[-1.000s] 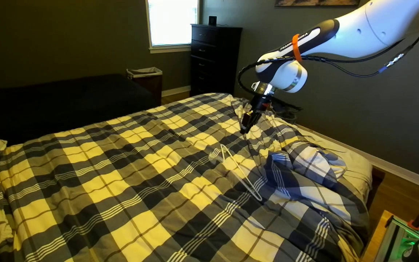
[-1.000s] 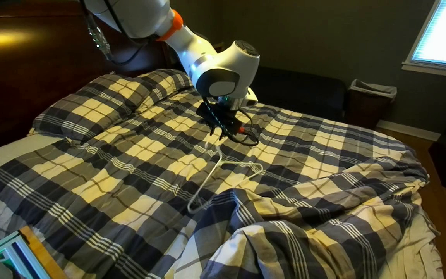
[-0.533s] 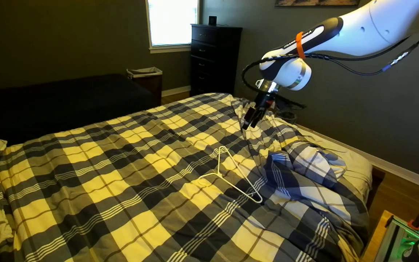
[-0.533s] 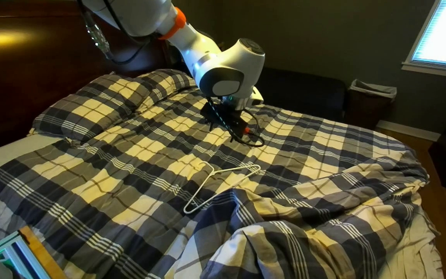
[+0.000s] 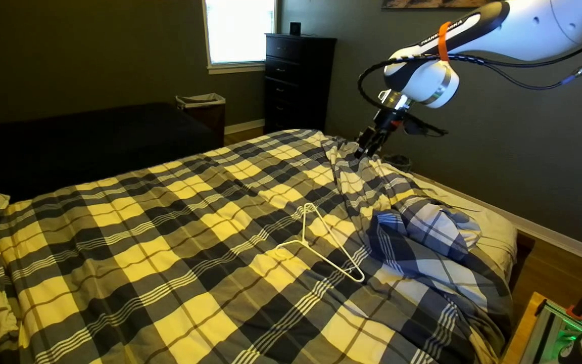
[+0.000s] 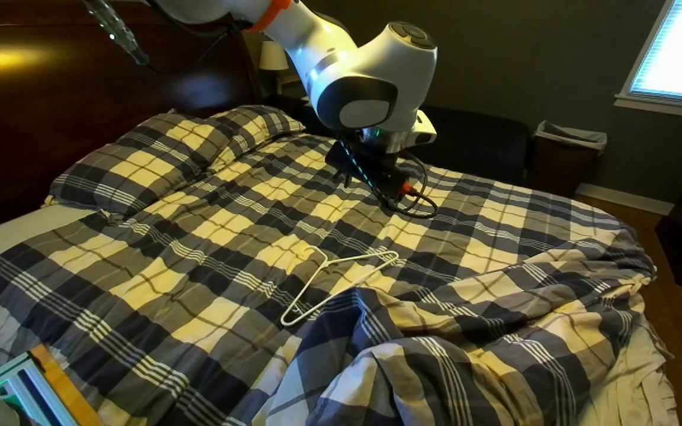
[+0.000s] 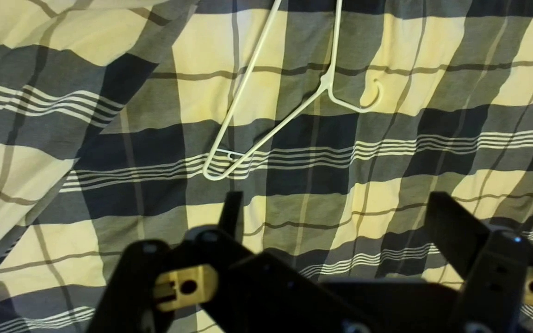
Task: Move the right end of the blanket to the left, then move the hanger to the left
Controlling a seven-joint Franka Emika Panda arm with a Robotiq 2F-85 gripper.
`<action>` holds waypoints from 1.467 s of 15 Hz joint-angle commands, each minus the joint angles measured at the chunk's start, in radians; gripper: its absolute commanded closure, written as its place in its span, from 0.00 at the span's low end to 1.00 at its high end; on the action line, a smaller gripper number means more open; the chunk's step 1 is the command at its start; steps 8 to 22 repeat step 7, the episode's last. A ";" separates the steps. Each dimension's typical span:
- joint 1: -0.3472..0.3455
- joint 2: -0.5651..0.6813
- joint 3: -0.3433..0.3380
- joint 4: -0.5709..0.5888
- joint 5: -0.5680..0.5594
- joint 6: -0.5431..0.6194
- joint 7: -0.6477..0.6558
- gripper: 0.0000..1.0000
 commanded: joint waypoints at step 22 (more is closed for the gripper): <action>0.028 -0.077 -0.051 -0.057 0.015 -0.003 -0.011 0.00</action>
